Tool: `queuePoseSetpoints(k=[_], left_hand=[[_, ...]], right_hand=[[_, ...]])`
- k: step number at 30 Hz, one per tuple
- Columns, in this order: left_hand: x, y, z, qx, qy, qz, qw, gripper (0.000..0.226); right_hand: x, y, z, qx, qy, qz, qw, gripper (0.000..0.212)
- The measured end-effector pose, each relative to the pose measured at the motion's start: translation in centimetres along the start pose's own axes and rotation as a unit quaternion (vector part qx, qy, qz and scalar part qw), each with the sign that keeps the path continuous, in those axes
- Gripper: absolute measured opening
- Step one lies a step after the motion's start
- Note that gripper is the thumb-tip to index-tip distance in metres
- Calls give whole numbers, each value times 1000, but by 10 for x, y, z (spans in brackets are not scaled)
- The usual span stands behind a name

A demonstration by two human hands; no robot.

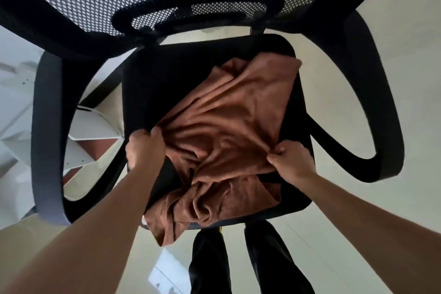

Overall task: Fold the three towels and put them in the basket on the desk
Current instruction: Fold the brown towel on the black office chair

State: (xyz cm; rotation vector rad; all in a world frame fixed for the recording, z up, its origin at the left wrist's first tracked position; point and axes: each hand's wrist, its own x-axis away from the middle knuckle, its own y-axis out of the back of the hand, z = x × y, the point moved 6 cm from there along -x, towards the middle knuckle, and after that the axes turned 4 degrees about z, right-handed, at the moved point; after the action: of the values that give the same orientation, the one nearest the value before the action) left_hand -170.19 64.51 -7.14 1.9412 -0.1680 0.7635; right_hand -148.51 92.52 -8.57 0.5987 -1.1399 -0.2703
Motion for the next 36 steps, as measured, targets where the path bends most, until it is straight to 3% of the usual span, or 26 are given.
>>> queuePoseSetpoints(k=[5,9,11,13,14,16,19,23,25,28,30,34,36], left_hand=[[11,4,51,-245,-11,116,963,31],[11,3,-10,-159,-144,50,975,47],[5,-6,-53,-127,-232,41,964,56],[-1,-25,-88,-163,-295,66,939,48],[-3,-31,-102,-165,-313,79,932,33],[-10,-33,-117,-123,-294,81,944,3],[-29,-9,-112,27,-183,41,982,5],[-77,22,-96,138,-96,-14,986,4],[-122,21,-86,211,-44,-2,976,17],[-202,1,-61,222,-3,33,975,75],[-236,-13,-45,225,8,42,973,79],[-127,13,-63,224,-10,22,974,41],[-71,11,-53,220,-17,58,974,37]], right_hand=[[38,-7,-33,83,-55,69,993,17],[9,32,-1,-21,-31,-56,998,36],[-16,54,24,-87,-19,-121,989,49],[-38,67,44,-134,-27,-138,981,50],[-47,70,53,-142,-20,-132,981,40],[-60,72,64,-125,-9,-115,985,27],[-69,83,71,-135,-5,-125,983,27],[-84,113,89,-156,20,-185,970,25],[-99,120,99,-162,27,-195,967,24],[-117,122,112,-162,39,-199,966,18],[-119,120,115,-148,49,-206,966,22],[-88,92,94,-135,31,-185,973,44],[-57,66,68,-125,-5,-139,982,46]])
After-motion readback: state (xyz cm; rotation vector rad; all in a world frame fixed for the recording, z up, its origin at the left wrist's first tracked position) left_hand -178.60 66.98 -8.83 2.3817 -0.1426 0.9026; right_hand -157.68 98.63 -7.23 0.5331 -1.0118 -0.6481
